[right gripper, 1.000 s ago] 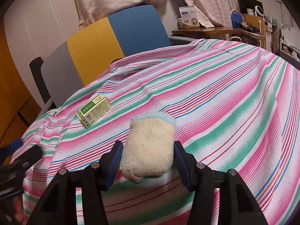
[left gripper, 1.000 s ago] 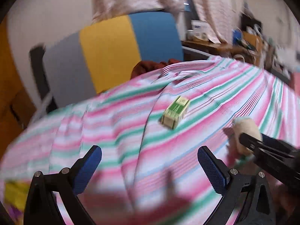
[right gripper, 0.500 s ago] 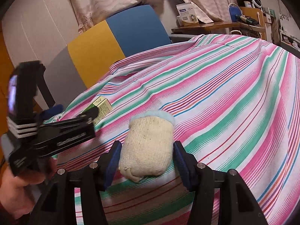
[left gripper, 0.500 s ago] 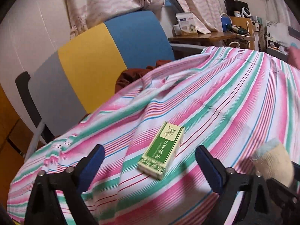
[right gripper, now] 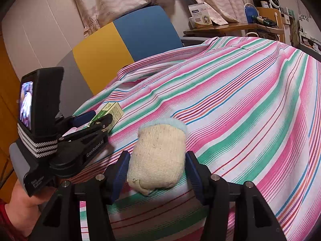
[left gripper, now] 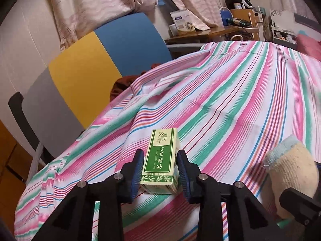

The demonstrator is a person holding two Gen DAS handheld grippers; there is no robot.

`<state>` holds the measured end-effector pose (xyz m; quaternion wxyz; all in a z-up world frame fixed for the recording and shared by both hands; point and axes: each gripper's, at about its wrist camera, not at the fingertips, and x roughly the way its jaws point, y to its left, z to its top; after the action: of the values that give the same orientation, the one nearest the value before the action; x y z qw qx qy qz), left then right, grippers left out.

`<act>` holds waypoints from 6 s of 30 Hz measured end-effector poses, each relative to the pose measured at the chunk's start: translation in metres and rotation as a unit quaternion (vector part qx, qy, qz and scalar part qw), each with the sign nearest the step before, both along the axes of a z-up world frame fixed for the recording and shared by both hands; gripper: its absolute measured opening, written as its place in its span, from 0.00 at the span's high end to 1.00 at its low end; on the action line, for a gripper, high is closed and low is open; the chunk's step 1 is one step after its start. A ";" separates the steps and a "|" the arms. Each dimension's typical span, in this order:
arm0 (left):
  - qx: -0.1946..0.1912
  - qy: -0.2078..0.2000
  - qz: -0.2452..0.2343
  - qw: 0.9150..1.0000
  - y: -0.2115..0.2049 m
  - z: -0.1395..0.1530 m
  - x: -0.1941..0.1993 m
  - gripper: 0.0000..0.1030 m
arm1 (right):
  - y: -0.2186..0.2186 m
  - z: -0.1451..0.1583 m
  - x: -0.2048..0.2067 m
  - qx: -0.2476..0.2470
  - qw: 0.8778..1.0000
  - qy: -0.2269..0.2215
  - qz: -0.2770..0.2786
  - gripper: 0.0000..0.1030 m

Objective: Organize objects
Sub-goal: 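Grasp the cream knit pouch with the right tool while the left grasps the green box, then lift the green box with the left tool while the right lifts the knit pouch, then carry both items over the gold tray and open both tools to drop them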

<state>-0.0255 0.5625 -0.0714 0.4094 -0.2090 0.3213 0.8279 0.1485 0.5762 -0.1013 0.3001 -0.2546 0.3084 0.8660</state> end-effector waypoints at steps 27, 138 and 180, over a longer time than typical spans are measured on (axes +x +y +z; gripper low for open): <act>0.101 0.004 0.055 0.993 -0.121 0.015 0.052 0.67 | -0.009 0.007 -0.011 0.049 0.998 -0.042 -0.008 0.45; 0.243 -0.087 0.399 0.880 -0.518 0.049 0.032 0.02 | -0.312 0.100 -0.173 0.114 0.909 0.019 0.401 0.52; 0.268 -0.116 0.469 0.833 -0.571 0.047 0.024 0.00 | -0.410 0.080 -0.255 0.096 0.869 -0.087 0.477 0.51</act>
<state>-0.0013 -0.0081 -0.0241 0.0460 -0.3112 -0.0999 0.9440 -0.1060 0.1667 -0.0212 -0.1008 -0.4153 0.0368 0.9033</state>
